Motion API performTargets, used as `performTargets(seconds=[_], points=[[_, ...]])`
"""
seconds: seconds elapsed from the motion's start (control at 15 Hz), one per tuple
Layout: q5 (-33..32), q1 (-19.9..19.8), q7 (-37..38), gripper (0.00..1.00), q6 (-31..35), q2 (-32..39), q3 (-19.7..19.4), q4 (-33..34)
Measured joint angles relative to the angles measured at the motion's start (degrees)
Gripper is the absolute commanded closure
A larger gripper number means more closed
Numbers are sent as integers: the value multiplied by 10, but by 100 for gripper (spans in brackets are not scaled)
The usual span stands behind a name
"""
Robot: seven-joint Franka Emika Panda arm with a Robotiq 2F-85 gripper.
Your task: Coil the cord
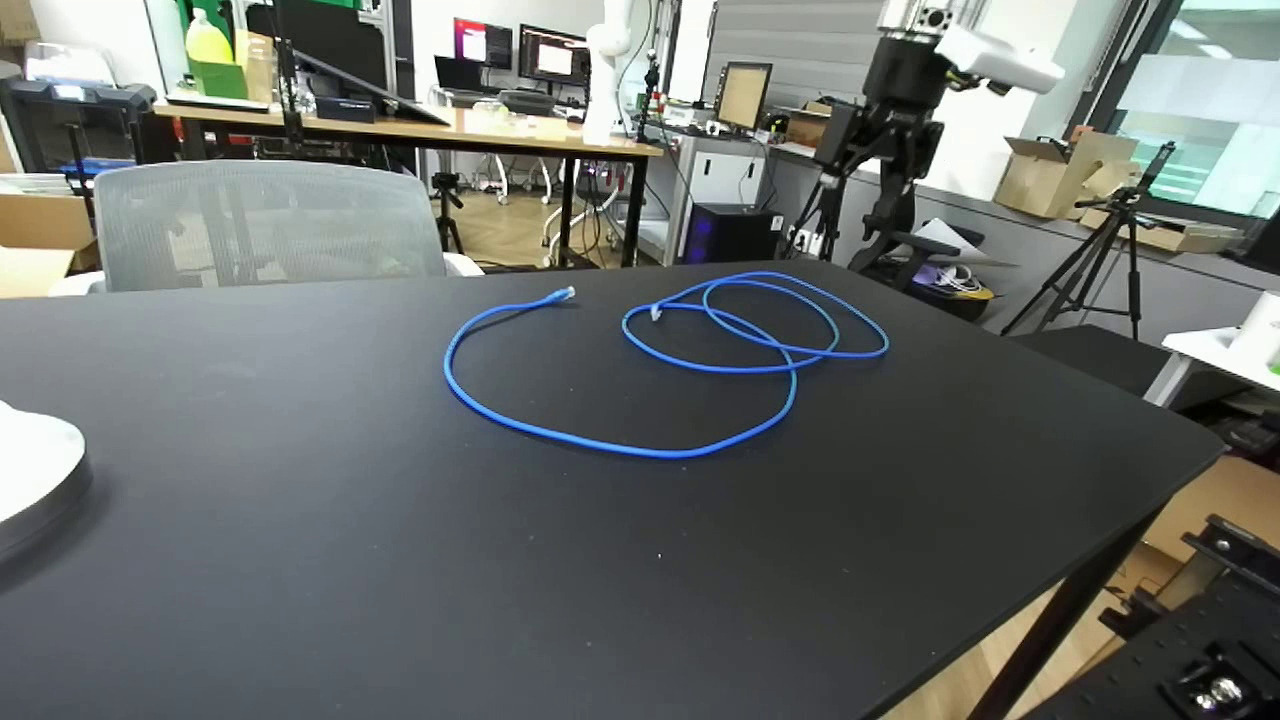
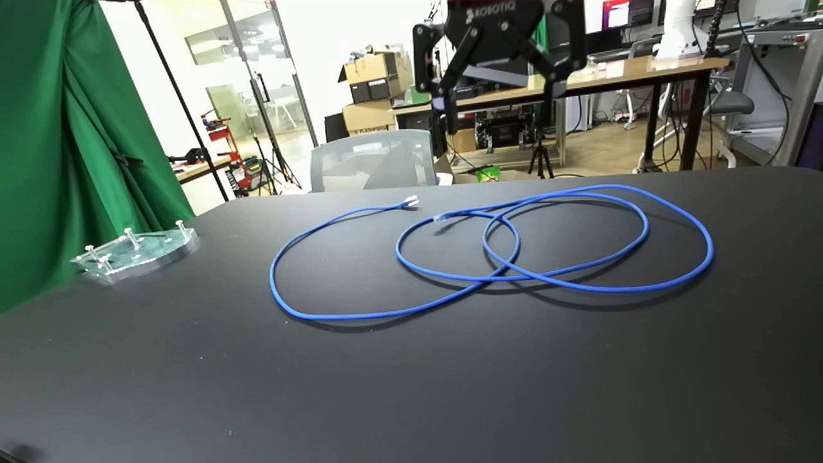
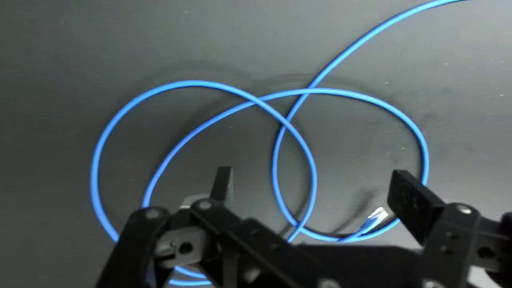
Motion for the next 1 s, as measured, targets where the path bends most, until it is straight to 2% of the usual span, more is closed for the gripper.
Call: performTargets(seconds=[0.13, 0.27, 0.73, 1.0], points=[[43, -9, -46, 0, -15, 41, 24, 22], [51, -14, -58, 0, -25, 69, 35, 42], [30, -20, -42, 0, -28, 88, 35, 54], [11, -22, -23, 0, -38, 138, 36, 89]])
